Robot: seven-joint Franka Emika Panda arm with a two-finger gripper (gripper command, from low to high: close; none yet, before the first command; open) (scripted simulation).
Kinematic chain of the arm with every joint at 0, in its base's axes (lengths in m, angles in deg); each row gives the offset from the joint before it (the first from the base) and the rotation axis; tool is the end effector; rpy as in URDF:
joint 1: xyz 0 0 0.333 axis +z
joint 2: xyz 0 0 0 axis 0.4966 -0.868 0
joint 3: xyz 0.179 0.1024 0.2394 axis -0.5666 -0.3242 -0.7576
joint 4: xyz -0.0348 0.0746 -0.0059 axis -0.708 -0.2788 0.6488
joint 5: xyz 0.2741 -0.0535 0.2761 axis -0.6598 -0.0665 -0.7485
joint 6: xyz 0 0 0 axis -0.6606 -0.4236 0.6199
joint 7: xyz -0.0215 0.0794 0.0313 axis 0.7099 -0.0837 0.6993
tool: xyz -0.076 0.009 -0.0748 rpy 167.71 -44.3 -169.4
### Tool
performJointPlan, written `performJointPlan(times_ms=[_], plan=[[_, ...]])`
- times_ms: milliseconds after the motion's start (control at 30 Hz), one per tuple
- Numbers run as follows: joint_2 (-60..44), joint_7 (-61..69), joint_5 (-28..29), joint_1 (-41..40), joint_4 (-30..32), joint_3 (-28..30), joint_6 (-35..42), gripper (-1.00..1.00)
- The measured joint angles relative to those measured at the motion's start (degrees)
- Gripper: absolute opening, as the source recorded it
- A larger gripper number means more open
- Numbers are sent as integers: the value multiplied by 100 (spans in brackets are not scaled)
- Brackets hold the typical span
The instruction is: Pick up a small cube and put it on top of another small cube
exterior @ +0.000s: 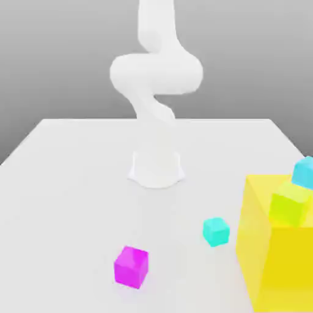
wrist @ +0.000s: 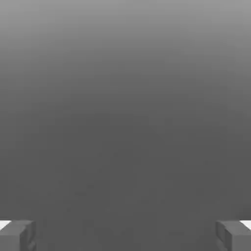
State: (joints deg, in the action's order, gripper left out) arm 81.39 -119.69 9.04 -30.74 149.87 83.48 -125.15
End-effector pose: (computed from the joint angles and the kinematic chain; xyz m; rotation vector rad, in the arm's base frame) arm 0.3817 -0.0046 0.6630 -2.4762 1.1006 -0.9384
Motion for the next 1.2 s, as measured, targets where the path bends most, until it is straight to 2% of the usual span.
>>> performJointPlan(times_ms=[700, 900, 933, 1200], plan=[[-4401, -1118, 7, -600, 1971, 47, -2440, 0], [-5646, -1141, -38, -608, 1881, 41, -3410, 0], [-5818, -1141, -40, -609, 1852, 40, -3552, -100], [-5709, -1156, -20, -626, 1872, 25, -3466, -100]])
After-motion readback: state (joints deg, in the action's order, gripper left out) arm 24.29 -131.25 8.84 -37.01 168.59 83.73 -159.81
